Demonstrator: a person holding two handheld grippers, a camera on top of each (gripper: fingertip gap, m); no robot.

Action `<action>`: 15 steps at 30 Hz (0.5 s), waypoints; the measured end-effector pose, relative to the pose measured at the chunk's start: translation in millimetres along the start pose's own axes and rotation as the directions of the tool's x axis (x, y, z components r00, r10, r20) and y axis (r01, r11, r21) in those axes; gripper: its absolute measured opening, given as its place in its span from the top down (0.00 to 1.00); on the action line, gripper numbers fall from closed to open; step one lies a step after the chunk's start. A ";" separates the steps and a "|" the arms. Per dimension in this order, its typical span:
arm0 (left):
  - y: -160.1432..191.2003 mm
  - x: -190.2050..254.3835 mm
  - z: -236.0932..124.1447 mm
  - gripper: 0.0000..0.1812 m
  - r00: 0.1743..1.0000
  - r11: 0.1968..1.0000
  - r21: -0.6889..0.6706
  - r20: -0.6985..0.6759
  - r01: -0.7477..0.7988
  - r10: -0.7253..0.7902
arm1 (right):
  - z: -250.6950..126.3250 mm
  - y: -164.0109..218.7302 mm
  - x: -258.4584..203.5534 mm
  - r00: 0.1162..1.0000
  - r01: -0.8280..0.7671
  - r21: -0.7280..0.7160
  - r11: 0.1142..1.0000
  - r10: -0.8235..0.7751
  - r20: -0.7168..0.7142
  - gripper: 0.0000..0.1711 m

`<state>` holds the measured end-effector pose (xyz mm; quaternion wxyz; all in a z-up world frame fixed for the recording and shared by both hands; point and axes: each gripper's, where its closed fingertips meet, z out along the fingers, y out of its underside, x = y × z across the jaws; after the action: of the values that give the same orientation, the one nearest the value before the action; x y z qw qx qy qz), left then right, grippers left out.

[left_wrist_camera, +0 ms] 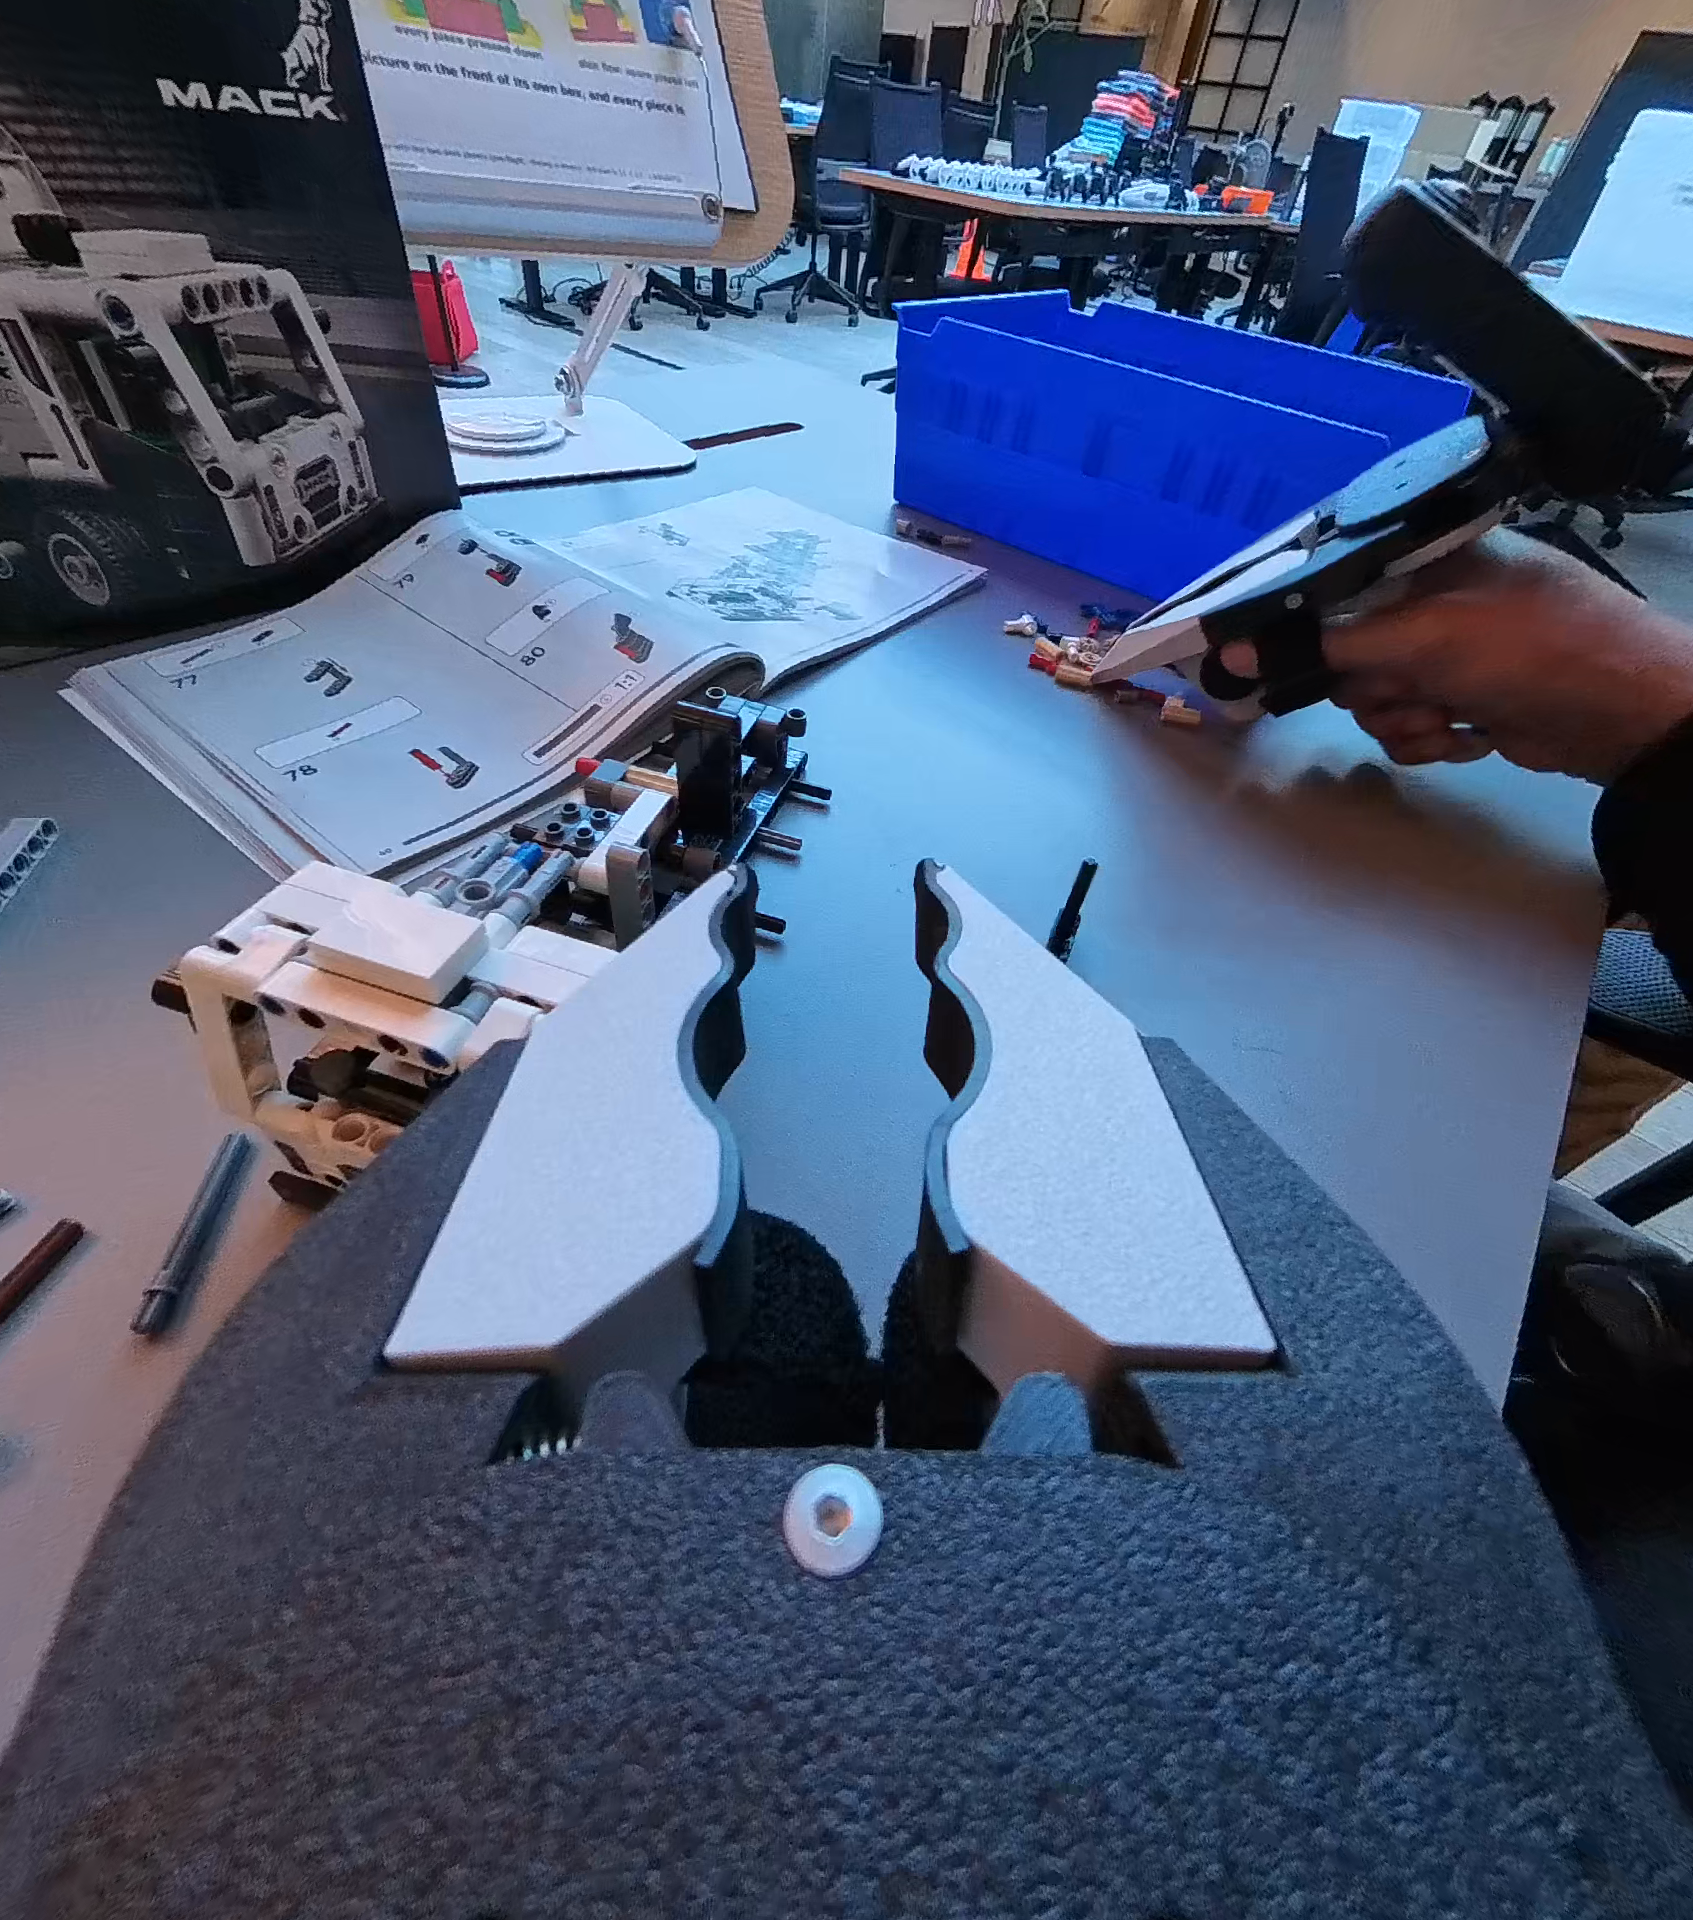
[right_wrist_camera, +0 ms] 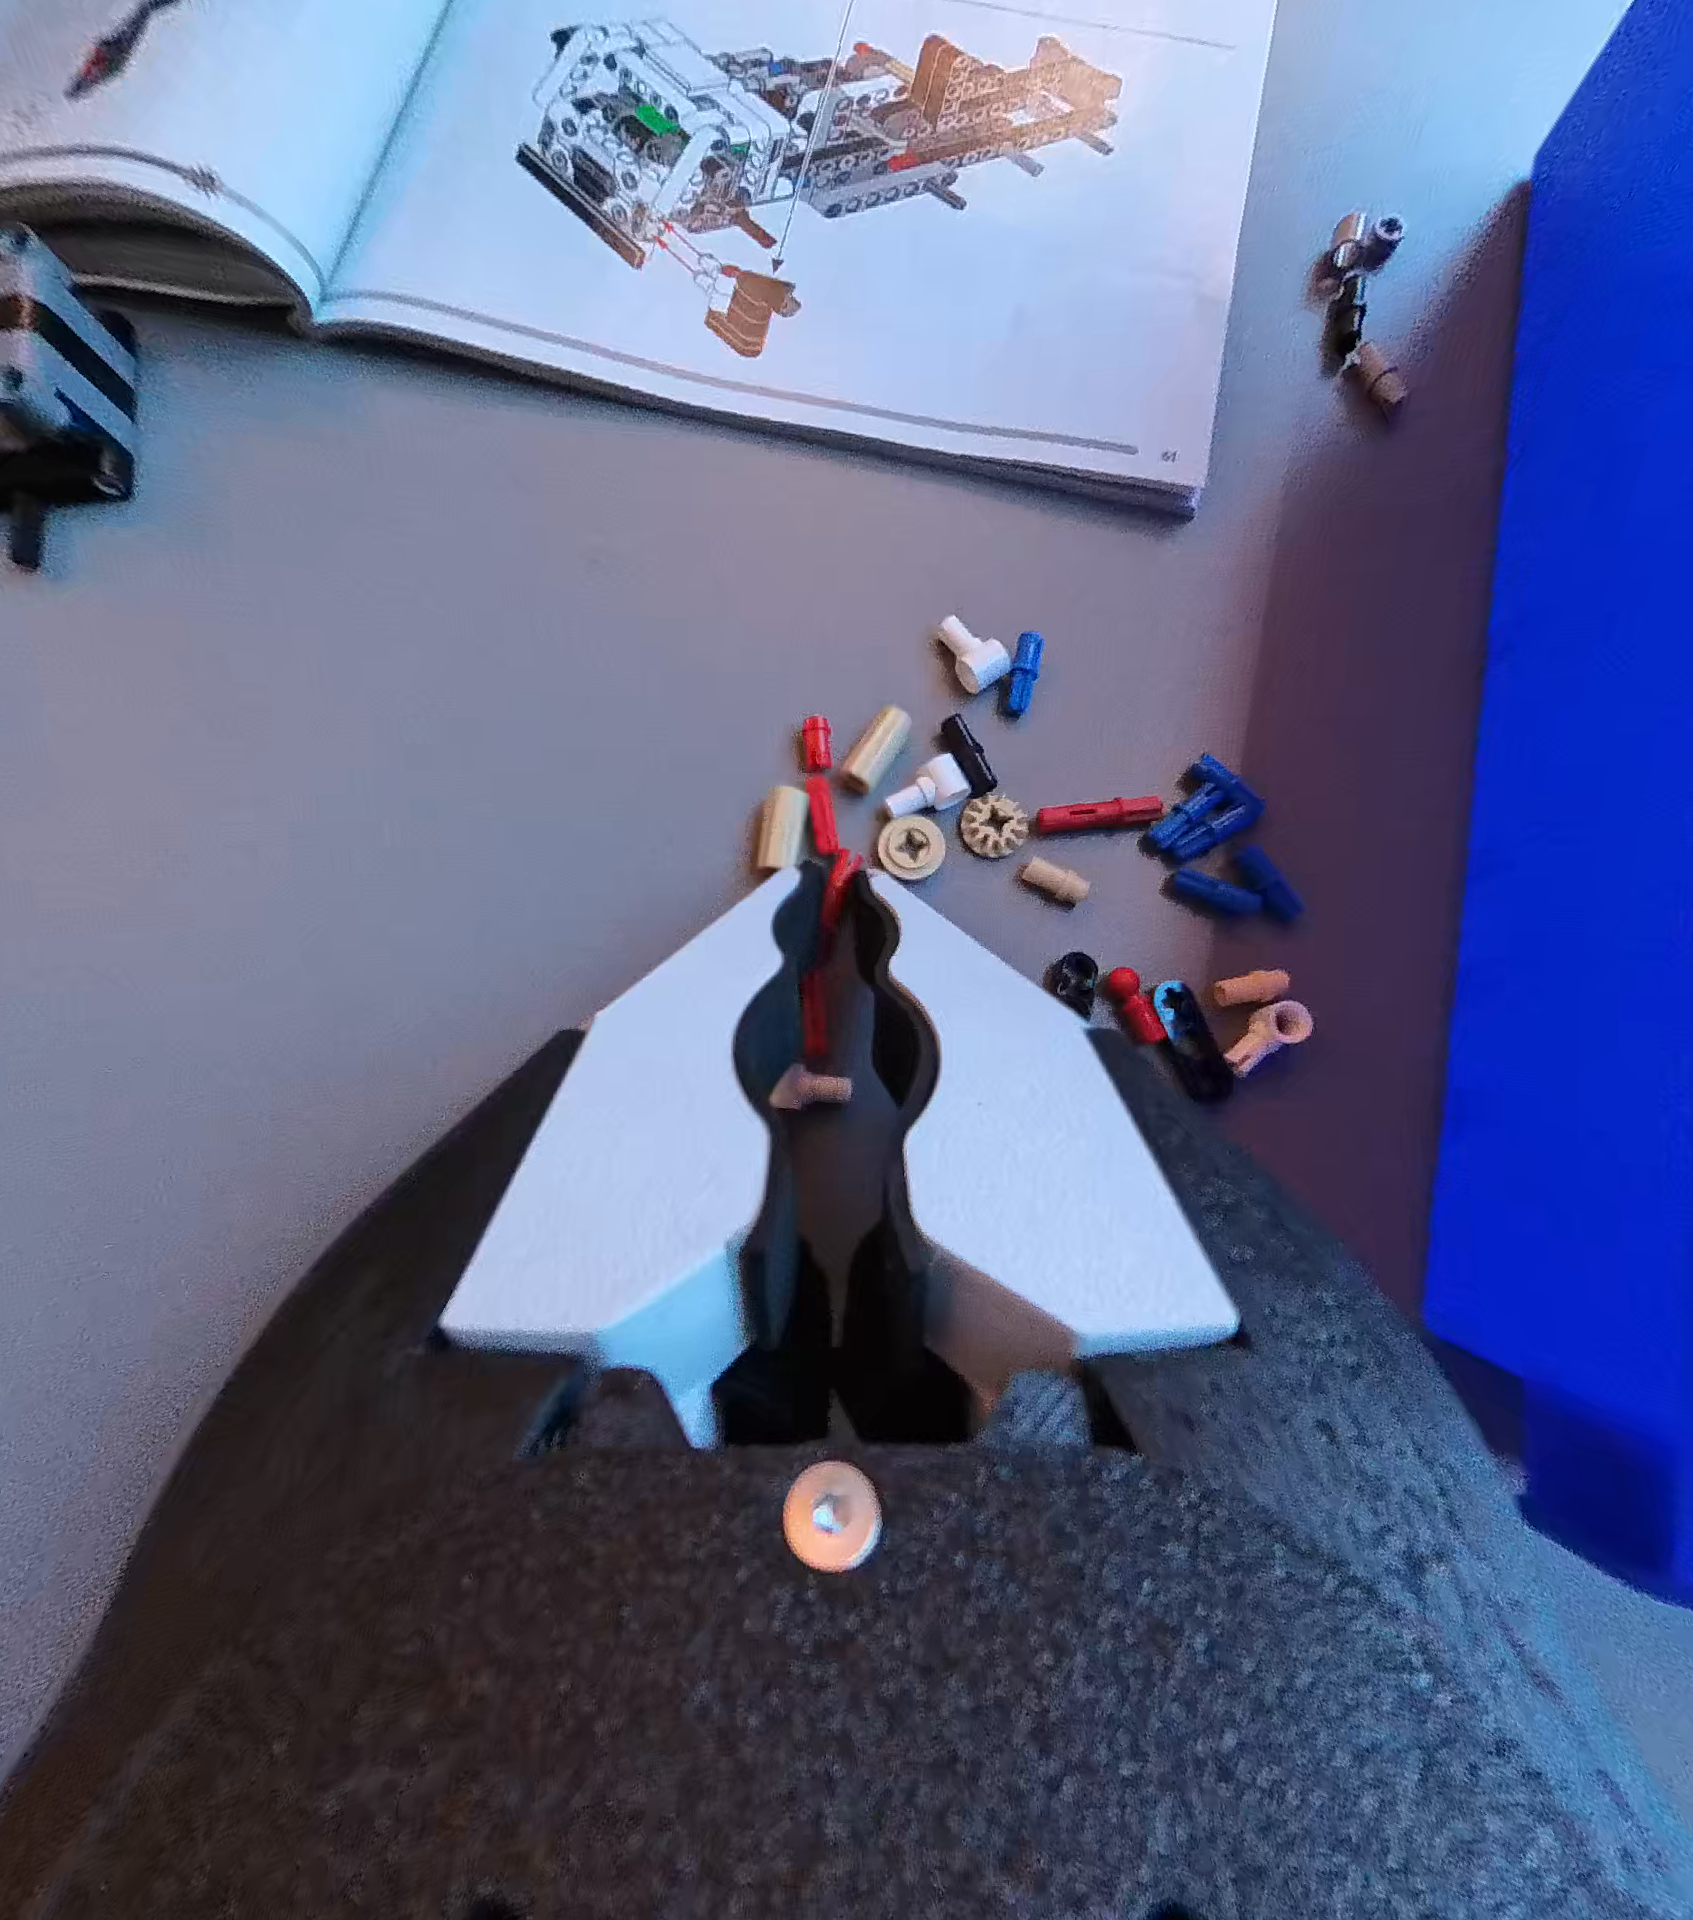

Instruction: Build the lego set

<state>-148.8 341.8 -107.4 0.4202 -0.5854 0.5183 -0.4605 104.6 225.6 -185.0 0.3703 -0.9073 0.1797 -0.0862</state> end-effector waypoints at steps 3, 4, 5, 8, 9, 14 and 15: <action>0.4 0.0 0.2 0.84 1.000 1.000 -0.003 -0.005 0.004 -0.004 | -1.3 1.2 0.3 0.999 0.045 -0.010 0.999 -0.045 -0.027 0.98; 0.4 0.0 0.3 0.84 1.000 1.000 -0.003 -0.005 0.005 -0.005 | -2.0 1.8 1.0 0.998 0.055 -0.009 0.998 -0.055 -0.036 0.98; 0.6 -0.1 0.5 0.84 1.000 1.000 -0.005 -0.006 0.006 -0.006 | -3.2 2.2 2.3 0.997 0.062 -0.006 0.998 -0.062 -0.048 0.98; 0.9 -0.4 0.7 0.84 1.000 1.000 -0.007 -0.005 0.008 -0.008 | -15.7 -6.1 -1.8 0.997 0.067 0.045 0.997 -0.065 -0.046 0.98; 1.0 -0.1 0.9 0.85 1.000 1.000 -0.008 -0.007 0.008 -0.008 | -23.1 -14.4 -13.0 0.996 0.089 0.090 0.992 -0.089 -0.007 0.98; -9.2 3.8 0.7 0.91 0.999 0.999 0.048 -0.031 -0.010 0.011 | -66.6 -49.5 -143.0 0.842 0.217 0.404 0.889 -0.380 0.383 0.98; -14.2 6.0 0.1 0.92 0.998 0.998 0.064 -0.060 0.021 -0.017 | -73.8 -51.8 -166.9 0.789 0.237 0.464 0.854 -0.448 0.421 0.98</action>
<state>-145.3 337.4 -93.0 0.4188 -0.5625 0.5098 -0.4984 -56.9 277.6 -100.1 0.5535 -0.8224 -0.1178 0.0586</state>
